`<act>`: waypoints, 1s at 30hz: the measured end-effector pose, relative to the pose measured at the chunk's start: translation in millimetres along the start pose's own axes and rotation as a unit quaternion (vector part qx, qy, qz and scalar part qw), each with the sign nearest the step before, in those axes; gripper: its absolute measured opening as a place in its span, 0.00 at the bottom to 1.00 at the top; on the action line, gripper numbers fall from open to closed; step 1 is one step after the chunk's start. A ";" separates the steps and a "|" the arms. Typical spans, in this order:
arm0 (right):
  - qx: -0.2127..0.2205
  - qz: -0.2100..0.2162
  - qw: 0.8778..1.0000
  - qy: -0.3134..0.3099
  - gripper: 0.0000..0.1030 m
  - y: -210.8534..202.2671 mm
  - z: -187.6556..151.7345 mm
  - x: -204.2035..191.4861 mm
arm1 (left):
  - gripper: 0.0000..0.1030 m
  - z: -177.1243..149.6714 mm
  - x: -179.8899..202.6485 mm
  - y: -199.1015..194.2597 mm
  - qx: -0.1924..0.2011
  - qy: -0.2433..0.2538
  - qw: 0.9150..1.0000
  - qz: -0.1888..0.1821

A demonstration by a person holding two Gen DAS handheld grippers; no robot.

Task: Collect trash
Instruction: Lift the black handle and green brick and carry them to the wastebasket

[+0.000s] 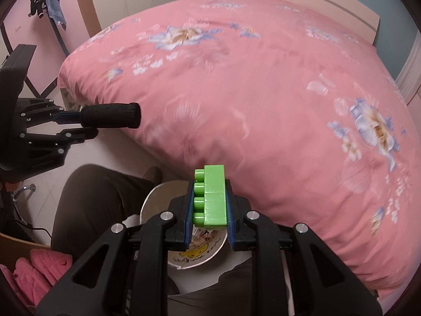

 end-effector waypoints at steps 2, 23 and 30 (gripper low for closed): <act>-0.010 0.006 1.000 0.002 0.21 10.3 -8.3 -1.6 | 0.31 -5.3 5.1 9.2 -0.010 0.003 1.000 -0.004; -0.112 0.055 0.992 0.024 0.21 109.0 -74.6 -12.6 | 0.31 -58.8 59.3 110.1 -0.125 0.035 0.990 -0.045; -0.148 0.069 0.986 0.033 0.21 144.4 -90.7 -14.7 | 0.31 -74.3 70.5 140.8 -0.160 0.038 0.985 -0.057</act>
Point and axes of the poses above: each gripper's, at about its wrist camera, not at the fingertips, and y roughly the way its jaws point, x to its right, z to its top, the point moved 5 cm from there along y, roughly the way its jaws point, and after that the axes turned 2 degrees about z, right-handed, at the moved point
